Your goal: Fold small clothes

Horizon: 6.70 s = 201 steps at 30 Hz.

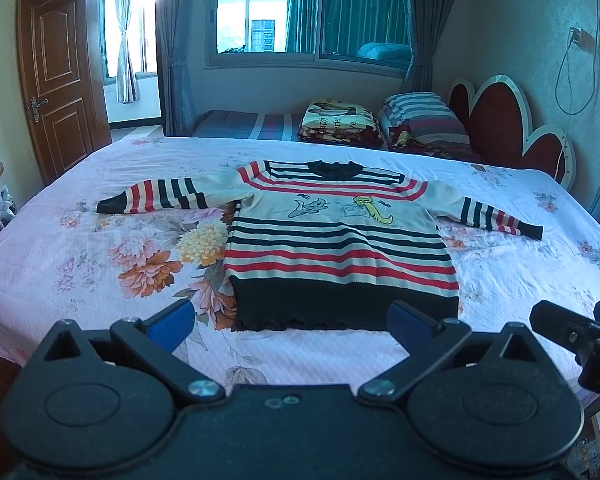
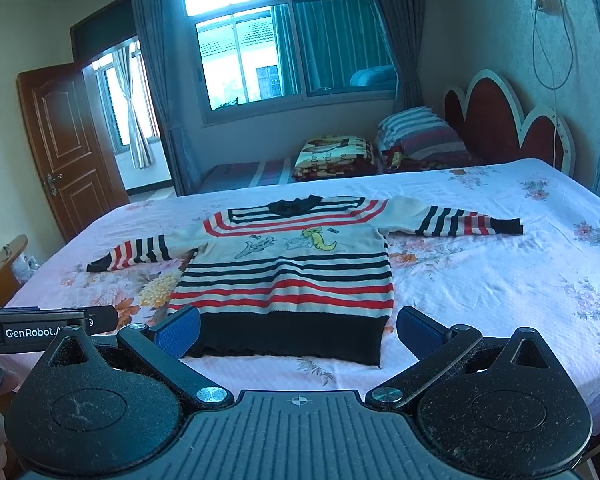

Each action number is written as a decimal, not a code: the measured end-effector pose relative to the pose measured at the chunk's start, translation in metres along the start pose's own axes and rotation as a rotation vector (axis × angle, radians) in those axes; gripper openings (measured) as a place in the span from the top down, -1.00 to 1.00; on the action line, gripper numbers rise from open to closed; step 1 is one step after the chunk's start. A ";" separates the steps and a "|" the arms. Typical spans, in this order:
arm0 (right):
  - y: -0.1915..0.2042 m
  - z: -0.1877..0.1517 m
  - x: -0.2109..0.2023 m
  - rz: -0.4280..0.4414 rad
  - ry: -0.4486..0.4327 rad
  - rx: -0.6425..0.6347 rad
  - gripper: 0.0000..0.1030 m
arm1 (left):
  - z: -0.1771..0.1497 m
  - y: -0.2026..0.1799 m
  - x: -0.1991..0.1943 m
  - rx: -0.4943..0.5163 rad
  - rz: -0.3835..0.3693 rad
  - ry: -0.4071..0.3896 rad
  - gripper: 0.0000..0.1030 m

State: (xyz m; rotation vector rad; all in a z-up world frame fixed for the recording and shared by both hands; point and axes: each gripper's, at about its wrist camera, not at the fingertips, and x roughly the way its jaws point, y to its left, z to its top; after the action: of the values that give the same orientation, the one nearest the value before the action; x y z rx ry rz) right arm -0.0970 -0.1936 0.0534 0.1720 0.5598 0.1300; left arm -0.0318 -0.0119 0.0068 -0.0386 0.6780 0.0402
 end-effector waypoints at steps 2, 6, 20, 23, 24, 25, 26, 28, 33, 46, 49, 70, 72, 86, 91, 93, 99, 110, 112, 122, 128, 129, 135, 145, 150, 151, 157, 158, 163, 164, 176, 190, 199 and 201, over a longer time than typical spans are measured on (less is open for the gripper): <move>0.001 0.000 0.002 0.002 0.002 -0.002 -1.00 | 0.001 0.003 0.002 -0.003 0.001 0.002 -0.99; 0.002 0.000 0.004 0.003 0.004 -0.002 -1.00 | 0.001 0.005 0.004 -0.001 0.006 0.003 -0.99; -0.004 0.008 0.032 -0.003 0.021 0.011 -1.00 | 0.010 0.002 0.030 0.002 0.021 0.030 -0.99; -0.005 0.010 0.041 -0.005 0.031 0.013 -1.00 | 0.012 0.002 0.039 0.004 0.026 0.040 -0.99; -0.006 0.010 0.045 -0.006 0.035 0.016 -1.00 | 0.013 0.002 0.041 0.004 0.027 0.042 -0.99; -0.006 0.010 0.048 -0.006 0.038 0.017 -1.00 | 0.015 0.003 0.044 0.004 0.030 0.043 -0.99; -0.007 0.011 0.052 -0.007 0.038 0.017 -1.00 | 0.017 0.004 0.048 0.003 0.032 0.046 -0.99; -0.007 0.014 0.059 -0.014 0.038 0.017 -1.00 | 0.020 0.005 0.055 0.001 0.036 0.052 -0.99; -0.009 0.019 0.083 -0.028 0.057 0.015 -1.00 | 0.029 0.010 0.078 0.002 0.040 0.070 -0.99; -0.015 0.047 0.138 -0.102 0.041 0.065 -1.00 | 0.068 0.035 0.150 0.009 -0.007 0.075 -0.99; -0.017 0.054 0.151 -0.129 0.037 0.060 -1.00 | 0.075 0.042 0.166 0.003 -0.014 0.074 -0.99; -0.156 0.104 0.274 -0.210 0.019 0.112 -0.98 | 0.131 -0.008 0.286 -0.027 -0.005 0.101 -0.99; -0.181 0.107 0.291 -0.220 0.036 0.136 -0.35 | 0.137 -0.023 0.303 -0.016 -0.005 0.110 -0.99; -0.352 0.105 0.392 -0.324 0.181 0.410 -0.25 | 0.149 -0.093 0.403 0.010 0.018 0.186 -0.98; -0.383 0.109 0.413 -0.339 0.183 0.468 -0.25 | 0.150 -0.098 0.419 0.016 0.040 0.204 -0.98; -0.394 0.109 0.418 -0.340 0.184 0.506 -0.25 | 0.151 -0.098 0.424 0.013 0.053 0.213 -0.98; -0.424 0.108 0.434 -0.347 0.200 0.619 -0.72 | 0.152 -0.098 0.435 0.015 0.086 0.229 -0.99; -0.447 0.110 0.445 -0.426 0.143 0.640 0.45 | 0.152 -0.102 0.446 0.020 0.090 0.240 -0.98; -0.449 0.108 0.444 -0.427 0.140 0.643 0.51 | 0.152 -0.102 0.447 0.017 0.082 0.239 -0.96; -0.399 0.138 0.433 -0.410 0.033 0.427 0.77 | 0.156 -0.092 0.443 -0.014 0.018 0.215 -0.95; -0.322 0.170 0.446 -0.289 -0.010 0.258 0.81 | 0.162 -0.067 0.438 -0.040 0.007 0.190 -0.95; -0.306 0.173 0.450 -0.261 -0.012 0.236 0.93 | 0.163 -0.061 0.436 -0.046 0.007 0.185 -0.95; -0.192 0.174 0.492 -0.076 0.033 0.101 0.93 | 0.170 -0.022 0.433 -0.078 -0.009 0.160 -0.95; -0.055 0.109 0.575 0.112 0.289 -0.002 0.80 | 0.172 0.029 0.447 -0.173 -0.092 0.193 -0.95; -0.055 0.102 0.559 0.139 0.262 -0.008 -0.03 | 0.175 0.023 0.462 -0.208 -0.226 0.262 -0.96; -0.057 0.102 0.552 0.138 0.251 -0.013 -0.04 | 0.175 0.021 0.466 -0.224 -0.259 0.279 -0.96; -0.085 0.092 0.502 0.027 0.179 -0.070 -0.05 | 0.164 0.001 0.503 -0.386 -0.426 0.412 -0.97; -0.094 0.091 0.497 0.001 0.179 -0.071 -0.05 | 0.161 -0.004 0.509 -0.403 -0.437 0.426 -0.97; -0.134 0.080 0.486 -0.104 0.195 -0.013 -0.05 | 0.144 -0.016 0.533 -0.493 -0.477 0.471 -0.88; -0.145 0.079 0.485 -0.125 0.199 0.003 -0.05 | 0.142 -0.018 0.536 -0.512 -0.486 0.467 -0.82; -0.189 0.076 0.513 -0.181 0.244 0.071 -0.03 | 0.156 -0.010 0.531 -0.523 -0.498 0.303 0.89; -0.190 0.069 0.522 -0.168 0.283 0.063 0.69 | 0.140 0.053 0.525 -0.482 -0.306 0.261 0.92; -0.201 0.080 0.485 -0.075 0.266 0.135 0.66 | 0.145 0.067 0.508 -0.396 -0.240 0.250 0.88; -0.203 0.087 0.480 -0.066 0.234 0.153 0.21 | 0.145 0.069 0.507 -0.389 -0.206 0.265 0.55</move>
State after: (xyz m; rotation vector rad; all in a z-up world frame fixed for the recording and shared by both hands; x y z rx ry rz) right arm 0.3679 -0.3219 -0.1616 0.2896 0.8089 0.0432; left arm 0.4505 0.0762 -0.2001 -0.4939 0.9205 -0.0321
